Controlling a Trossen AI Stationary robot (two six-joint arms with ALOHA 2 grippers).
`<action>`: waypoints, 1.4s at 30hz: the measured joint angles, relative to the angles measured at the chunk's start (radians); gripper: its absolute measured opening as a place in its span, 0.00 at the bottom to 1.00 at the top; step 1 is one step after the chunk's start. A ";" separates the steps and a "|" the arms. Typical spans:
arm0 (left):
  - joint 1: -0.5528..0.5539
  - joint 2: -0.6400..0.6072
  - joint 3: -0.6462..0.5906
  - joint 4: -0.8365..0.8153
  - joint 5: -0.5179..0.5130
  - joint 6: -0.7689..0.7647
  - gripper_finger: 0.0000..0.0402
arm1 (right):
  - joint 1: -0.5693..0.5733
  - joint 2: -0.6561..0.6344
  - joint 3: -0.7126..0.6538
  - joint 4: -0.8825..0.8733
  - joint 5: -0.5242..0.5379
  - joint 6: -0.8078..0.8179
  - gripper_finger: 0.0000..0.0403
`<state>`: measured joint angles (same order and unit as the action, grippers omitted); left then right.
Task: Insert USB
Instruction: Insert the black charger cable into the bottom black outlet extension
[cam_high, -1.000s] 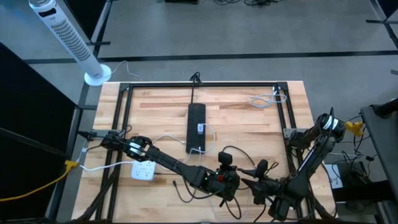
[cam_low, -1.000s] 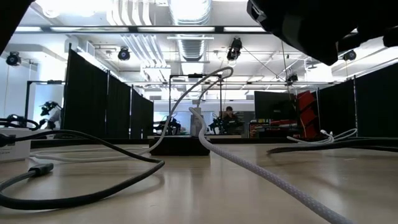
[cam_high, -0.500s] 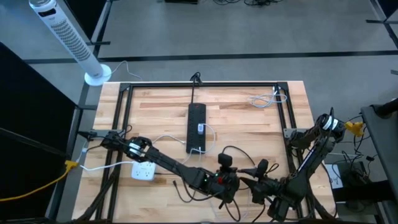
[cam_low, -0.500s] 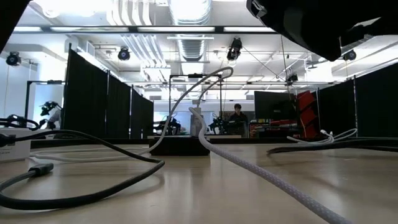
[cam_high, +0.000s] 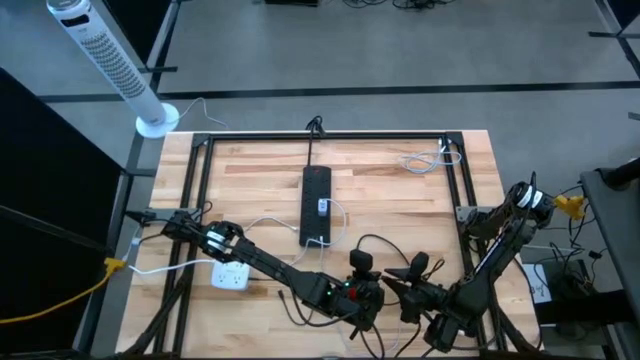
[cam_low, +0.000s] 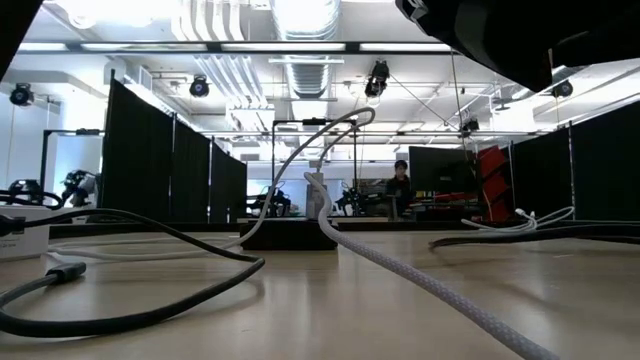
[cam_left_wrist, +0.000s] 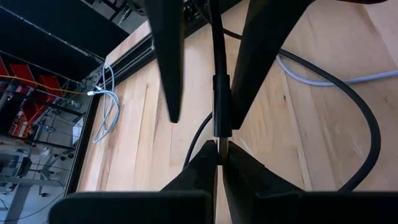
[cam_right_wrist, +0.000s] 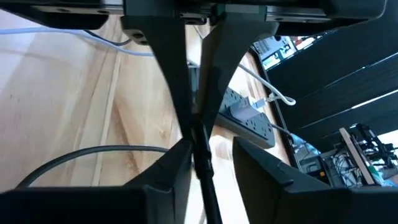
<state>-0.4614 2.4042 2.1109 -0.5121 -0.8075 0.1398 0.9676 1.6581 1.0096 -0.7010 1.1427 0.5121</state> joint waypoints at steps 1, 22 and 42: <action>0.000 0.000 0.000 0.000 -0.006 0.000 0.01 | 0.000 0.000 0.000 0.000 -0.010 0.000 0.23; -0.009 0.000 0.001 -0.022 -0.047 -0.002 0.01 | 0.010 -0.001 -0.013 0.017 -0.042 0.001 0.11; -0.010 -0.001 0.001 -0.025 -0.041 -0.007 0.01 | 0.000 -0.001 -0.001 0.167 -0.036 -0.177 0.08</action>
<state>-0.4713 2.4035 2.1117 -0.5367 -0.8486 0.1329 0.9676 1.6569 1.0088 -0.5339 1.1068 0.3352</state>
